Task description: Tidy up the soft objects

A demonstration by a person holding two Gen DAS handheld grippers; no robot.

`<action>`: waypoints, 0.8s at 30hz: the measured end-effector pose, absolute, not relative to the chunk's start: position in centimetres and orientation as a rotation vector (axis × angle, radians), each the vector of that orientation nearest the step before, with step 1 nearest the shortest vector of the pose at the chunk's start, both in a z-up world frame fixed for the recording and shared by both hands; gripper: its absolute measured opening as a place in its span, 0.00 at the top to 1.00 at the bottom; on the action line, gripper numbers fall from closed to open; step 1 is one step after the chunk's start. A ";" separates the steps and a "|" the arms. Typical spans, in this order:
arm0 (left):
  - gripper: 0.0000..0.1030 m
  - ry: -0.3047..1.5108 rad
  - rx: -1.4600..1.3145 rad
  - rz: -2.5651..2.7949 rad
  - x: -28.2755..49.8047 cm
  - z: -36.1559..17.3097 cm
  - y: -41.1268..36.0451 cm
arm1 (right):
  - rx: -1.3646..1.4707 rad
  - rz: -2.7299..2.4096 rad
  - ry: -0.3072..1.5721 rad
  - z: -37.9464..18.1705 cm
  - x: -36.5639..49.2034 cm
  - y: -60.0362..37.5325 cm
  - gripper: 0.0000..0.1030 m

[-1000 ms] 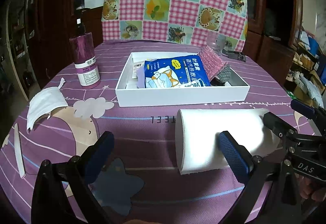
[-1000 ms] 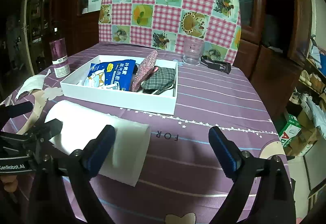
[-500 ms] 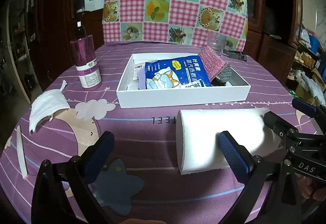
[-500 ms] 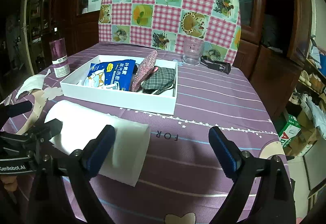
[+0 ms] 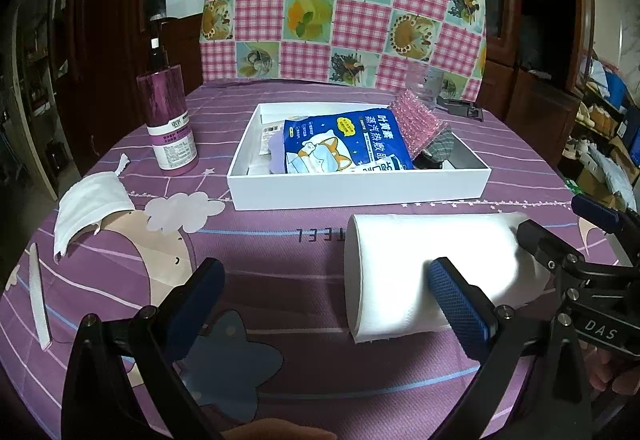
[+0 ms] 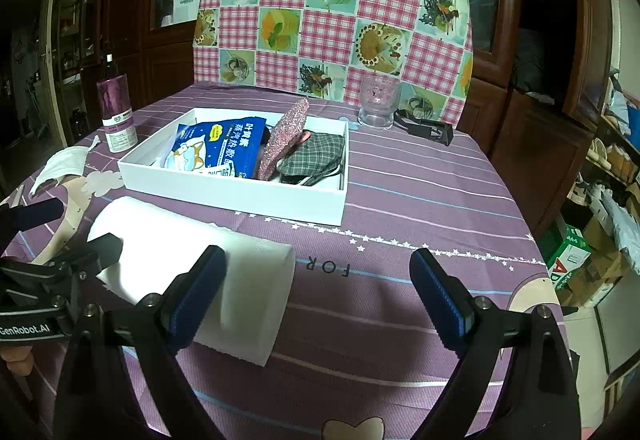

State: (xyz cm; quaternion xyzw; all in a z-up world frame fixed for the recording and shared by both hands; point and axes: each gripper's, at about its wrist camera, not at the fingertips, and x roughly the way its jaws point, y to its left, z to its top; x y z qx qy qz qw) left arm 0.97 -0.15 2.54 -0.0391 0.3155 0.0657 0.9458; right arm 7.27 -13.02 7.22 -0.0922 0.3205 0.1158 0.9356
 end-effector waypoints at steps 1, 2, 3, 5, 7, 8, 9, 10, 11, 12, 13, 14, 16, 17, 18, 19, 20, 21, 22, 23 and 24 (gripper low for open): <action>0.00 0.643 -0.081 0.133 1.0 2.5 -0.2 | -0.189 0.237 0.655 7.2 7.2 -13.0 0.10; 0.00 0.642 -0.079 0.135 1.0 2.5 -0.2 | -0.189 0.237 0.655 7.2 7.2 -13.0 0.10; 0.00 0.642 -0.078 0.136 1.0 2.5 -0.1 | -0.188 0.237 0.655 7.2 7.2 -13.0 0.10; 0.00 0.641 -0.073 0.139 0.9 2.6 -0.2 | -0.189 0.236 0.654 7.2 7.2 -13.0 0.10; 0.00 0.642 -0.076 0.137 1.0 2.6 -0.1 | -0.189 0.236 0.654 7.2 7.2 -13.0 0.10; 0.00 0.642 -0.078 0.136 1.0 2.5 -0.1 | -0.189 0.236 0.655 7.2 7.2 -13.0 0.10; 0.00 0.642 -0.078 0.136 0.9 2.5 -0.1 | -0.189 0.237 0.655 7.2 7.3 -13.0 0.10; 0.00 0.642 -0.078 0.136 0.9 2.5 -0.2 | -0.188 0.237 0.655 7.2 7.2 -13.0 0.10; 0.00 0.642 -0.077 0.137 0.9 2.6 -0.2 | -0.188 0.237 0.655 7.2 7.2 -13.0 0.10; 0.00 0.642 -0.076 0.137 0.9 2.5 -0.2 | -0.188 0.237 0.655 7.2 7.3 -13.0 0.10; 0.00 0.641 -0.074 0.139 1.0 2.6 -0.2 | -0.189 0.236 0.654 7.2 7.2 -13.0 0.10; 0.00 0.641 -0.072 0.140 1.0 2.6 -0.2 | -0.189 0.236 0.655 7.2 7.2 -13.0 0.10; 0.00 0.641 -0.074 0.138 1.0 2.5 -0.2 | -0.189 0.236 0.655 7.2 7.2 -13.0 0.10; 0.00 0.641 -0.075 0.138 1.0 2.6 -0.2 | -0.189 0.236 0.654 7.2 7.2 -13.0 0.10; 0.00 0.641 -0.075 0.138 0.9 2.5 -0.2 | -0.190 0.236 0.654 7.2 7.2 -13.0 0.10; 0.00 0.641 -0.075 0.138 0.9 2.6 -0.2 | -0.189 0.236 0.654 7.2 7.2 -13.0 0.10; 0.00 0.641 -0.073 0.139 0.9 2.6 -0.3 | -0.190 0.236 0.654 7.2 7.2 -13.0 0.10; 0.00 0.641 -0.073 0.140 0.9 2.6 -0.2 | -0.191 0.235 0.654 7.2 7.2 -13.0 0.10; 0.00 0.641 -0.074 0.139 0.9 2.5 -0.2 | -0.190 0.236 0.654 7.2 7.2 -13.0 0.10; 0.00 0.641 -0.073 0.139 0.9 2.6 -0.2 | -0.190 0.236 0.654 7.2 7.2 -13.0 0.10; 0.00 0.641 -0.074 0.139 0.9 2.5 -0.2 | -0.189 0.236 0.654 7.2 7.3 -13.0 0.10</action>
